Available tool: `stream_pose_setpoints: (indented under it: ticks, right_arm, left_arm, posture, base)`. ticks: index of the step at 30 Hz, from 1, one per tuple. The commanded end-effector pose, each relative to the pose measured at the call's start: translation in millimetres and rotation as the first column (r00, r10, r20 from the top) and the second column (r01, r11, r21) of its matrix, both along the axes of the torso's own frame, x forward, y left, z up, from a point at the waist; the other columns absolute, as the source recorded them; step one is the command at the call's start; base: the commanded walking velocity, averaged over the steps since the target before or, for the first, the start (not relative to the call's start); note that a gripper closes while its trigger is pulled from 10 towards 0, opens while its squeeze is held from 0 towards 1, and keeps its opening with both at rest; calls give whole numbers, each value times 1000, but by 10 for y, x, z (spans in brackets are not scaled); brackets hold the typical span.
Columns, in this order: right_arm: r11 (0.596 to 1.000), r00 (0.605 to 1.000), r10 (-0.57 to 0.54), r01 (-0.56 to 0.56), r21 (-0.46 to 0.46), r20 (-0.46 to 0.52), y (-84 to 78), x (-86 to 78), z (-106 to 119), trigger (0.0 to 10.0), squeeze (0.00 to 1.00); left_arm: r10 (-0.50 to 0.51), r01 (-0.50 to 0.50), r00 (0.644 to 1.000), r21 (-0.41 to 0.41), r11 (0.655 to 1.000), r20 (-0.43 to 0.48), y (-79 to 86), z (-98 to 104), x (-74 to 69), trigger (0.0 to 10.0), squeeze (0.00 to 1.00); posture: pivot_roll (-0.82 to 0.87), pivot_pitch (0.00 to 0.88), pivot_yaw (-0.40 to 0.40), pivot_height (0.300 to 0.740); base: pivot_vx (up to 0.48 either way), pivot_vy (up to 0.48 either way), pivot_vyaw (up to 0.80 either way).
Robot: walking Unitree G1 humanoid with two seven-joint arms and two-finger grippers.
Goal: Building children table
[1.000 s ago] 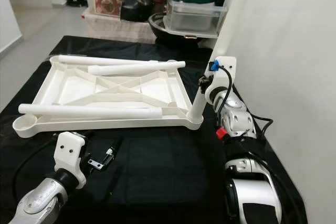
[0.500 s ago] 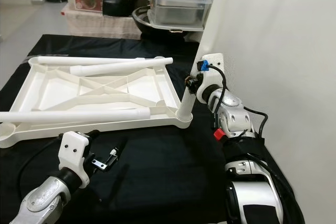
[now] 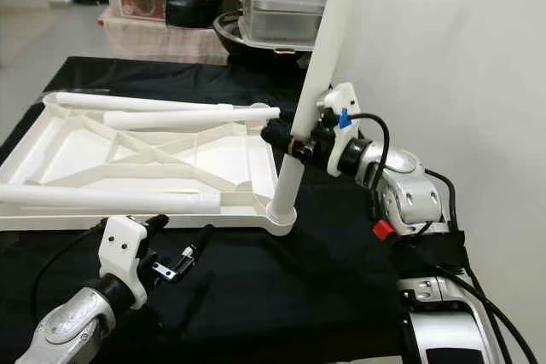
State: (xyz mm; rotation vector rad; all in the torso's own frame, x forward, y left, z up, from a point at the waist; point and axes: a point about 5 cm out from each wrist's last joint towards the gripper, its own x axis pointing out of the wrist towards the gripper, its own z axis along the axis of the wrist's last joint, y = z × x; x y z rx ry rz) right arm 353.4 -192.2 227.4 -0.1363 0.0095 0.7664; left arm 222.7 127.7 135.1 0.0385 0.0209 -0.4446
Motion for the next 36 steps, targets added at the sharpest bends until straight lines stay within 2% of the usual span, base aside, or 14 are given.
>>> stream_pose_setpoints:
  ticks: [1,3,4,5,9,14,16,17,20,24,25,29,35,36]
  right_arm:
    - [994,994,-107,107,-13,-26,-91,46,-118,10000,0]
    - [988,987,-156,156,-8,-33,-140,55,-150,10000,0]
    - [974,975,-222,223,48,-23,-212,35,-138,10000,0]
    - [969,971,-236,237,70,-21,-233,19,-132,10000,1000]
    - [972,974,-226,227,63,-22,-259,-40,-177,10000,1000]
    - [954,963,-268,262,147,22,-258,-76,-108,10000,1000]
    - [940,948,-310,295,175,69,-203,-102,-67,10000,1000]
    - [915,927,-367,346,208,71,-135,-112,-86,10000,1000]
    - [906,921,-383,361,219,66,-116,-114,-96,10000,1000]
    - [822,838,-545,524,224,38,-84,-109,-223,10000,1000]
    - [822,838,-545,524,224,38,-84,-109,-223,10000,1000]
    - [752,749,-657,645,133,81,-200,-132,-346,10000,1000]
    - [719,715,-694,684,123,82,-225,-165,-366,10000,1000]
    - [722,720,-690,678,136,74,-195,-178,-367,10000,1000]
  left_arm:
    - [-2,2,1000,7,1000,-19,11,-32,-1,10000,0]
    - [-2,2,1000,7,1000,-19,12,-33,-3,10000,0]
    - [-5,6,1000,8,1000,-25,19,-42,-9,10000,0]
    - [-9,10,1000,9,1000,-27,17,-47,-10,10000,0]
    - [-19,19,999,9,1000,-30,2,-48,-3,10000,0]
    - [-23,23,999,8,1000,-27,3,-39,11,10000,0]
    - [-21,21,999,10,1000,-28,8,-44,11,10000,0]
    - [-19,20,999,11,1000,-30,9,-55,9,10000,0]
    - [-19,19,999,11,1000,-30,9,-56,9,10000,0]
    - [-13,13,999,13,1000,-29,10,-58,24,10000,0]
    - [-13,13,999,13,1000,-29,10,-58,24,10000,0]
    - [-5,6,1000,11,1000,-26,12,-53,27,10000,0]
    - [-6,6,1000,9,1000,-29,10,-61,23,10000,0]
    - [-6,6,1000,8,1000,-30,6,-64,25,10000,0]
  posture:
    - [68,0,-114,740]
    - [68,0,-114,740]
    - [56,0,-101,740]
    - [55,0,-100,740]
    - [51,0,-97,740]
    - [48,0,-97,740]
    - [47,0,-96,740]
    - [44,0,-100,740]
    - [44,0,-100,740]
    - [44,0,-104,740]
    - [44,0,-104,740]
    - [43,0,-108,740]
    - [36,0,-109,740]
    - [35,0,-109,740]
  base:
    - [0,0,0]
    - [0,0,0]
    - [0,0,0]
    - [0,0,0]
    - [0,0,0]
    - [0,0,0]
    - [0,0,0]
    - [0,0,0]
    - [0,0,0]
    - [0,0,0]
    - [0,0,0]
    - [0,0,0]
    - [0,0,0]
    - [0,0,0]
